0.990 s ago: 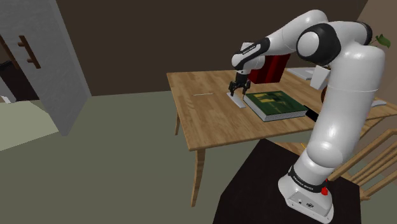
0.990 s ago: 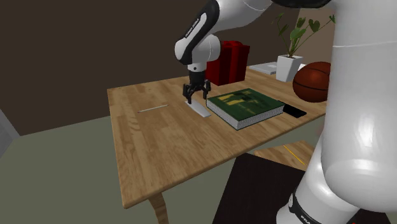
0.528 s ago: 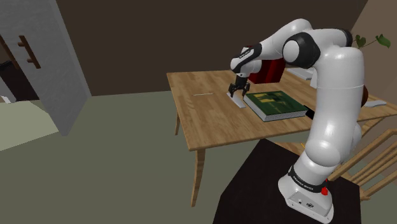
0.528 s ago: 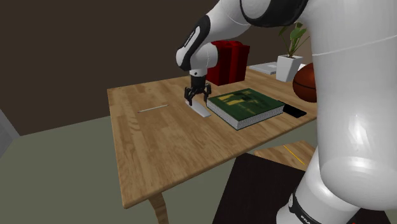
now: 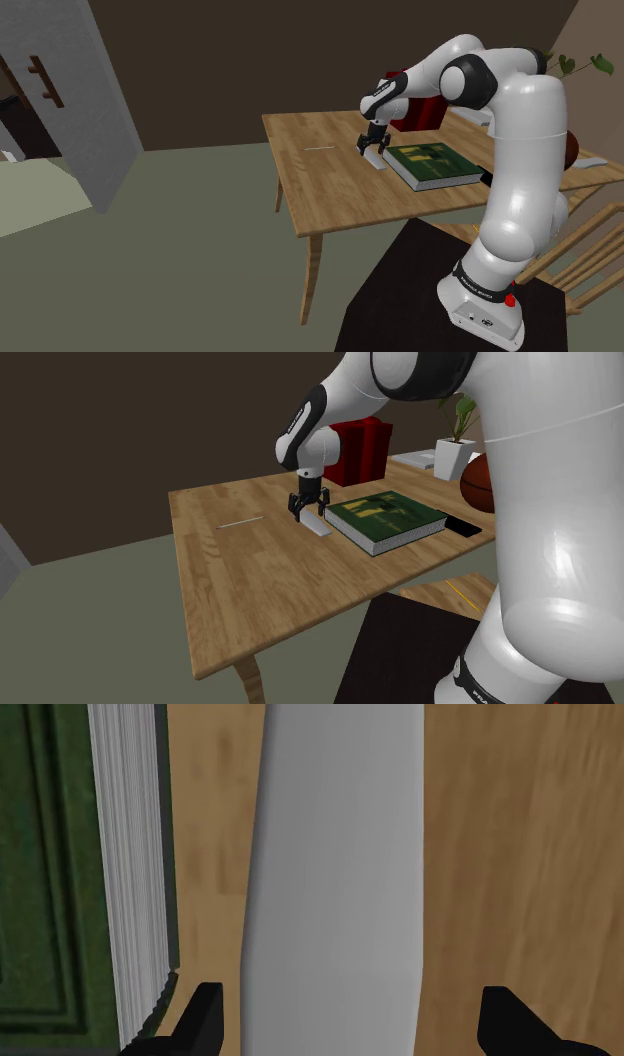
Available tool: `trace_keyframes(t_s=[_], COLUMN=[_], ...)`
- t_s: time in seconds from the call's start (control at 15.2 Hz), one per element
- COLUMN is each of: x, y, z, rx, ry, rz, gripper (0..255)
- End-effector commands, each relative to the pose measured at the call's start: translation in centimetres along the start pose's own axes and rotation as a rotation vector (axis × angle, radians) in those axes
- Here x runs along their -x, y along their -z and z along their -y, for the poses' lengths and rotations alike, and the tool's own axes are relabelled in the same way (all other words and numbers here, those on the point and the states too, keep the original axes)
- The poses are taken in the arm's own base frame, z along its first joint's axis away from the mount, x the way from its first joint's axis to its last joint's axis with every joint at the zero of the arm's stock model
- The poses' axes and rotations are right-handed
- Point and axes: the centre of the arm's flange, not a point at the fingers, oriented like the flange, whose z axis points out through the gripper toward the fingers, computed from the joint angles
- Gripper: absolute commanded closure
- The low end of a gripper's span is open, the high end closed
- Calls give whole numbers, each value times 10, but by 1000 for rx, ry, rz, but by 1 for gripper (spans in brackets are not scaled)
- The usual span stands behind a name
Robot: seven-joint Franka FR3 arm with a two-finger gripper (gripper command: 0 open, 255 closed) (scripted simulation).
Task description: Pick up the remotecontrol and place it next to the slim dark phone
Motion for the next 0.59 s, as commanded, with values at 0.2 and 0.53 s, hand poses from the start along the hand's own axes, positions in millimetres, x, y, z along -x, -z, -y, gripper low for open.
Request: trace_keyframes(t_s=[0.2, 0.53], x=[4, 0], y=[-13, -14], z=[-6, -8], rx=[5, 5], ry=[-8, -8], rz=[22, 22], gripper=[0, 255])
